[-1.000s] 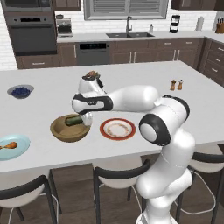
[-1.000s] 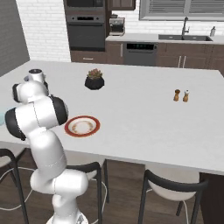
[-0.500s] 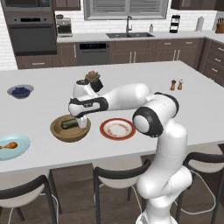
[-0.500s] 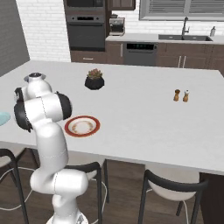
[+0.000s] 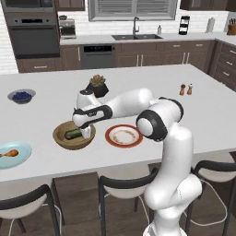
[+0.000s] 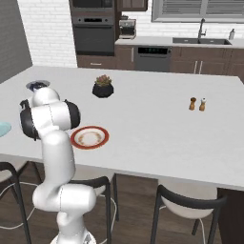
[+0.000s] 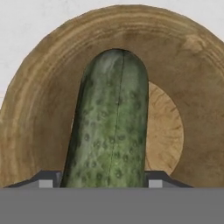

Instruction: Pick the chicken drumstick and cucumber from their plates and place them in the bowl. Then put the bowl in the fridge.

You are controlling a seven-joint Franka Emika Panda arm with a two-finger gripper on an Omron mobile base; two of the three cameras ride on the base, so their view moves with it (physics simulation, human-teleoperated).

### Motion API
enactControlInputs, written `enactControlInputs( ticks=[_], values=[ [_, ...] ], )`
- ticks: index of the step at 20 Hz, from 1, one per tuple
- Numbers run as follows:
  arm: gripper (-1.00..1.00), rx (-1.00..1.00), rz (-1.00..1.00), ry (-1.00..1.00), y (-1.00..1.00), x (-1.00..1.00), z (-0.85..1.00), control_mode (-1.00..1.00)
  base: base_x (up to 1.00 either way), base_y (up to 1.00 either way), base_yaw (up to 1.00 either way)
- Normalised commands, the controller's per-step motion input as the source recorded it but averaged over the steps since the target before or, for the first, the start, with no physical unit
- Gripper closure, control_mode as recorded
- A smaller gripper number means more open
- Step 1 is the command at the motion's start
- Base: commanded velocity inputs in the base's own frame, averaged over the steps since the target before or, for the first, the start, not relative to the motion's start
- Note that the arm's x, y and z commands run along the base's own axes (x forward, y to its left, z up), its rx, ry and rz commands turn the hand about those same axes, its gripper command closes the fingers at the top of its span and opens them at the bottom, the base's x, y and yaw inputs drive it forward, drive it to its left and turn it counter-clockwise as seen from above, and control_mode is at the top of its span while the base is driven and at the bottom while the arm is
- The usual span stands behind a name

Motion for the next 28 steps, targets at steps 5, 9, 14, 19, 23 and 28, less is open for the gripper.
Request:
enactControlInputs(
  ticks=[5,9,14,19,23,28],
  values=[
    [-1.0,0.0,0.0,0.0,0.0,0.04,0.0,-1.0,0.0,0.0,0.0],
    [-1.0,0.0,0.0,0.0,0.0,0.0,0.0,-1.0,0.0,0.0,0.0],
    [-1.0,0.01,0.02,-0.01,-0.22,-0.29,0.27,-1.0,0.0,0.0,0.0],
    [-1.0,0.04,0.12,0.0,-0.76,-0.82,0.69,-1.0,0.0,0.0,0.0],
    [-1.0,0.05,-0.26,0.0,-0.86,-0.88,0.59,-1.0,0.0,0.0,0.0],
    [-1.0,0.03,-0.76,0.0,-0.12,-0.45,0.15,-1.0,0.0,0.0,0.0]
  ],
)
